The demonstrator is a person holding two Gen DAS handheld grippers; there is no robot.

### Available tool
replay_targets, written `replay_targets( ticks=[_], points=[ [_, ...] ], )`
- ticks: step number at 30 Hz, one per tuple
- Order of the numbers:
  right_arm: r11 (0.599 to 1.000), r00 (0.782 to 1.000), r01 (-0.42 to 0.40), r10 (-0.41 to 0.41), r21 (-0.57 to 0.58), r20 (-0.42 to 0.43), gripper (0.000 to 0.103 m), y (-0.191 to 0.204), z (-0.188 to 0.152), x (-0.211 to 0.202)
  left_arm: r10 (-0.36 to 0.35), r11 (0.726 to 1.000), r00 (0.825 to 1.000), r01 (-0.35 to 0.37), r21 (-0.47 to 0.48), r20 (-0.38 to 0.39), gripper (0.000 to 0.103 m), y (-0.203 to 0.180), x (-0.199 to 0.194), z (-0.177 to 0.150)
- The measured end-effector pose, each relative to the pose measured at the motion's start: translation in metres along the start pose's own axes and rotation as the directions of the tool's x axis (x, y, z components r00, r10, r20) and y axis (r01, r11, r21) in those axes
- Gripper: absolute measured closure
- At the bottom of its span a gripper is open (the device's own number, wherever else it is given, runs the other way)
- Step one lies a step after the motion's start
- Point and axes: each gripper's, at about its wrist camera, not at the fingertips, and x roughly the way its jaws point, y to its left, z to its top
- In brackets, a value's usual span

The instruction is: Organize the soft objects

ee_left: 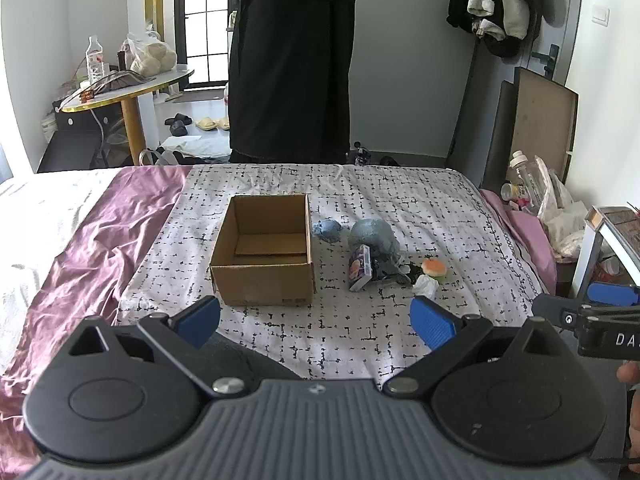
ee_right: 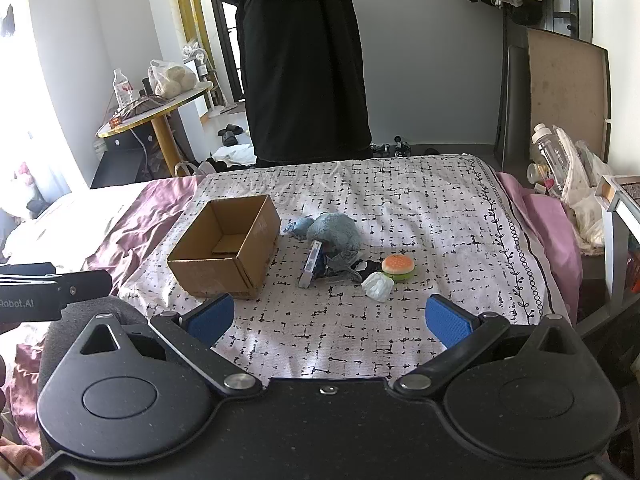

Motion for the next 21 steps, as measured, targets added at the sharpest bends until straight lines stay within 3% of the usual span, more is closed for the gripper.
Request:
replay_targets(
  ticks=[13, 21],
  points=[
    [1.000, 1.000, -0.004, 0.004, 0.000, 0.001, 0.000, 0.002, 0.002, 0.003, 0.002, 1.000, 1.000, -0.002, 0.004, 0.000, 0.002, -0.001, 0.005, 0.008],
    [0.997, 1.000, 0.005, -0.003, 0.071, -0.031, 0.000, -0.020, 0.002, 0.035, -0.032, 0.999, 0.999, 0.032, 0.013, -0.013, 0.002, -0.012, 0.033, 0.014]
  ],
)
